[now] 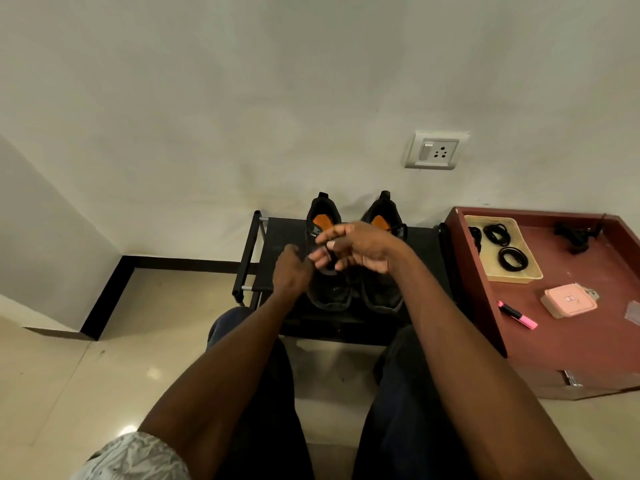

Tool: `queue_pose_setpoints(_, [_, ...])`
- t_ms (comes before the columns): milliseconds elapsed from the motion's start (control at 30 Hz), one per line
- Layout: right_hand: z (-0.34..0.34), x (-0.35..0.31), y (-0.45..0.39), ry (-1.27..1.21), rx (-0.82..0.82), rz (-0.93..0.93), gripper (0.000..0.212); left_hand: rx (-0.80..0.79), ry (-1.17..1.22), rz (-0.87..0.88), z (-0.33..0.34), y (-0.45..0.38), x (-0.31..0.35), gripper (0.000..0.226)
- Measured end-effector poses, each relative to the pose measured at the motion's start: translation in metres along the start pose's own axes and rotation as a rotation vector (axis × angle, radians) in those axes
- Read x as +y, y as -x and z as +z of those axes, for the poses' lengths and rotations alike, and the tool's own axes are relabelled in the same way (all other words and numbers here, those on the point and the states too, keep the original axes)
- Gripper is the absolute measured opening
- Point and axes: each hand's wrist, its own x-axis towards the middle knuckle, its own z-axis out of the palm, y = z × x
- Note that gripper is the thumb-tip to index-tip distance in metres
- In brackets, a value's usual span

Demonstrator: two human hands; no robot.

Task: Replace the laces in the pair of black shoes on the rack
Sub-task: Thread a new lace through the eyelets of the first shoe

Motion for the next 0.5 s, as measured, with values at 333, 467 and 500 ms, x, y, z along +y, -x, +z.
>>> queue_pose_setpoints(333, [0.003, 0.007, -0.013, 0.489, 0.657, -0.289, 0.013, -0.533, 0.89, -0.131, -0.07, 0.041, 0.043, 0.039])
queue_pose_setpoints(467, [-0.029, 0.027, -0.006, 0.438, 1.029, -0.164, 0.015, -0.353, 0.701, -0.084, -0.097, 0.031, 0.037, 0.016])
queue_pose_setpoints(500, [-0.036, 0.032, -0.002, 0.401, 1.101, -0.127, 0.014, -0.299, 0.652, -0.076, -0.101, 0.028, 0.035, 0.015])
